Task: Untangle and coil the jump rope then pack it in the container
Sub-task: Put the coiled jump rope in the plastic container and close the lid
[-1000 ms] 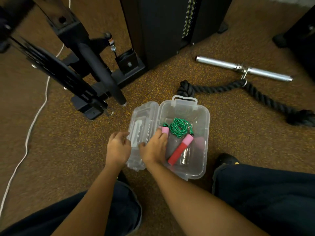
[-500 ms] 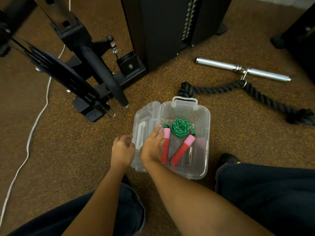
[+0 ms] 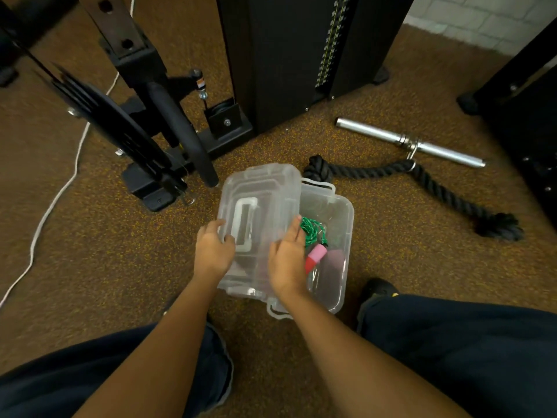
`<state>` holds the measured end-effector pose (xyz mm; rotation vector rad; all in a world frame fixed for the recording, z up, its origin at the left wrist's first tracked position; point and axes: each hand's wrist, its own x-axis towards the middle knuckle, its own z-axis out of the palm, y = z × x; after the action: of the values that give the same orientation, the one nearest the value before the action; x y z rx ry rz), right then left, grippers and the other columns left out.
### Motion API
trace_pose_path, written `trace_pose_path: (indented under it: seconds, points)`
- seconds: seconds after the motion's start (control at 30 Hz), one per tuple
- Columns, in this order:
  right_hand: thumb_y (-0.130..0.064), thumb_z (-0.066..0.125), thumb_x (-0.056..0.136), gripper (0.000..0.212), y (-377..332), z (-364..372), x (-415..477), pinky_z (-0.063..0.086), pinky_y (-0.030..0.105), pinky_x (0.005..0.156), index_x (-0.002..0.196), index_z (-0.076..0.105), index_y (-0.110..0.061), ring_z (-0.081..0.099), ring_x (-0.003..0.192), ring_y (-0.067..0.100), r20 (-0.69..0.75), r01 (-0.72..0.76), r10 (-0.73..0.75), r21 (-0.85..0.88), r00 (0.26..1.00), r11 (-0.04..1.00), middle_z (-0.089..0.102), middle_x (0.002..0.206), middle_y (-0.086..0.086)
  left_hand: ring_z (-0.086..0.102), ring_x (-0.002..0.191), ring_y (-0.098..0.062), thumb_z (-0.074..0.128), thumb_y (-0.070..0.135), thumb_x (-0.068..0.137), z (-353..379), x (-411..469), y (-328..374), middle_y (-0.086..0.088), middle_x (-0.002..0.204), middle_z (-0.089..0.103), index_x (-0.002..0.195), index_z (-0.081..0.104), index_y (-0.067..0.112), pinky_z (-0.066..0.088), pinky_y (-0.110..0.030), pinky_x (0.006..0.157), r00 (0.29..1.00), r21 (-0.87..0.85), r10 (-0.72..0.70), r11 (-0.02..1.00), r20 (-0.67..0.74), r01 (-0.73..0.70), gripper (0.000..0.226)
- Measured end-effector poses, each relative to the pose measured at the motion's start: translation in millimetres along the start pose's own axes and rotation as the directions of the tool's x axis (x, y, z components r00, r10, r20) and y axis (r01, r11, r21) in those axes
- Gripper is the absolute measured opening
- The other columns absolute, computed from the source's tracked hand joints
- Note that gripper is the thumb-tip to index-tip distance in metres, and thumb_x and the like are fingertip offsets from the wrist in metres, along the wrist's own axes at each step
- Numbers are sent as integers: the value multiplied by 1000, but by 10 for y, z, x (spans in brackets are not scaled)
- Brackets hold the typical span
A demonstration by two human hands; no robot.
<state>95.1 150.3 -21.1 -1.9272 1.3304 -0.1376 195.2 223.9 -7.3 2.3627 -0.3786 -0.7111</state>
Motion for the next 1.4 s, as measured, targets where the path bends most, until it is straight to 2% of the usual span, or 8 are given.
trace_pose_path:
  seconds: [0.23,0.47,0.73,0.87,1.0,1.1,1.23,1.4]
  points:
    - [-14,36,97,62,458,-370,-217,37,37,106,147,1,-5,44,126,31,-153,-201,232,192,961,961,31,147,18,41,124,-34,57,34,85,194,-71,96,-15,141,37,138,36,16,36,-50,104,1000,156,-20,988,-13,22,59]
    - [-4,30,97,58,899,-441,-199,2,40,119,146,-1,-1,-4,146,29,-31,-240,248,155,968,958,1,158,15,50,119,-34,49,29,91,450,-185,-31,-21,133,51,132,45,1,41,-40,101,895,47,-248,967,370,249,50]
    - [-7,36,96,63,1009,-492,-80,22,37,115,148,0,-6,25,140,29,79,-320,312,106,947,942,20,154,14,64,96,-30,58,28,89,502,-117,-136,-19,106,68,101,68,0,51,-43,90,877,65,-231,972,421,224,32]
    - [-7,38,94,63,1020,-536,5,33,42,108,148,5,-10,38,129,33,105,-331,323,78,941,940,29,144,19,60,104,-31,58,34,88,547,-89,-166,-18,116,63,113,61,0,49,-40,92,875,69,-258,965,411,252,42]
    - [-8,39,92,58,1032,-555,41,37,43,102,145,17,-9,41,123,36,116,-366,356,92,927,926,31,140,20,55,111,-39,43,61,86,515,-169,-171,-23,134,47,135,37,5,50,-45,87,641,68,-470,834,606,547,74]
    - [-12,40,93,51,1055,-529,50,39,41,100,141,25,-4,43,122,37,107,-425,413,129,904,896,35,138,20,58,105,-40,44,67,82,454,-224,-166,-25,131,49,131,42,9,52,-46,84,509,12,-498,723,702,691,76]
    - [-15,51,86,39,991,-446,-33,50,34,82,121,47,2,58,104,33,141,-536,522,342,841,772,58,115,13,57,107,-35,60,52,81,417,-137,-181,-18,119,56,116,51,3,50,-42,90,684,-192,-518,708,513,680,61]
    - [-9,52,87,27,805,-205,-304,56,32,69,113,58,-9,65,94,26,585,-757,486,557,649,342,67,105,14,48,119,-36,66,25,82,347,23,-198,-18,134,47,136,35,5,40,-46,103,855,-495,-487,708,176,505,66]
